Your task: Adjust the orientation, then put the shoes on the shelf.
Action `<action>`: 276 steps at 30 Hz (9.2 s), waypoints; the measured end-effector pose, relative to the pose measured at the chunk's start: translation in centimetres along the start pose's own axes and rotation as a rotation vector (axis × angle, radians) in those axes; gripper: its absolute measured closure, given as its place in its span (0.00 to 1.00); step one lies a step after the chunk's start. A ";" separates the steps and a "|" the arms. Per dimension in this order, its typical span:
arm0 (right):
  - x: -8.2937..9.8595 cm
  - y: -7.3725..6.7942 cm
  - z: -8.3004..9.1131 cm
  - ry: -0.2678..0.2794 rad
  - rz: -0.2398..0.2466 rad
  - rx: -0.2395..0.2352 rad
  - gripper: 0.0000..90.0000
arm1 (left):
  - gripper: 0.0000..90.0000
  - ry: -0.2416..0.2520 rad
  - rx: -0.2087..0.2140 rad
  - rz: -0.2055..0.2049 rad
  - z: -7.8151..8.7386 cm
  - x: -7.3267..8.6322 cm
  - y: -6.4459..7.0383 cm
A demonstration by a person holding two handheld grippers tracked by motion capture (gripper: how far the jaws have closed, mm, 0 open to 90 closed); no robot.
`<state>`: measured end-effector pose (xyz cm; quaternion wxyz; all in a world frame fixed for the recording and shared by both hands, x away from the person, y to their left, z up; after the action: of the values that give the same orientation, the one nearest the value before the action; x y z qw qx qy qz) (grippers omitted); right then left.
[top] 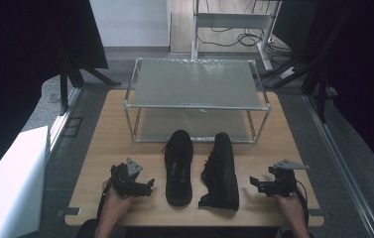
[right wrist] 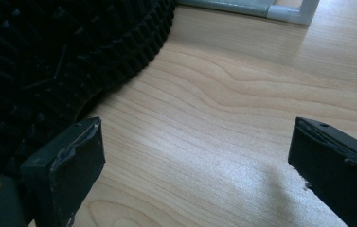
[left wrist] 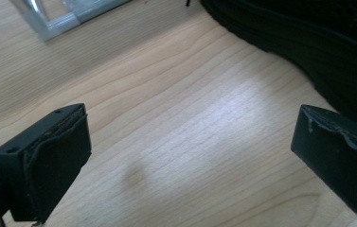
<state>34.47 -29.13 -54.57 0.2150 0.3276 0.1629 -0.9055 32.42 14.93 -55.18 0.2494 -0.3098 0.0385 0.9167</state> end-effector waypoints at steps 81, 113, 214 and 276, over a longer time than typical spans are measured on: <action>-2.9 -0.4 3.2 0.040 -0.038 0.062 0.10 | 0.00 -0.066 -0.001 0.001 -1.0 0.8 -0.2; -2.4 -0.4 3.0 0.037 -0.077 -0.013 0.07 | 0.03 0.038 0.066 0.084 0.8 -1.6 1.1; -7.9 -7.4 3.5 0.283 -0.466 -0.538 0.85 | 0.88 0.375 0.511 0.442 6.8 -8.4 3.8; -26.3 -4.3 2.4 0.363 -0.603 -0.329 0.85 | 0.87 0.407 0.303 0.687 6.3 -26.4 -3.8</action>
<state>49.29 -19.12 -34.71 -0.0437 0.3812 0.4304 -0.8170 48.83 8.27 -34.26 -0.0405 -0.4134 0.3219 0.8508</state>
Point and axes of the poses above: each handheld gripper's, and its own axes: z roughly backward along the jaws, x roughly out of its underside, y roughly to its right, the point moved 7 cm from there along -z, roughly forward along the jaws, and after that the axes turned 8 degrees about -y, right-handed, at the moved point
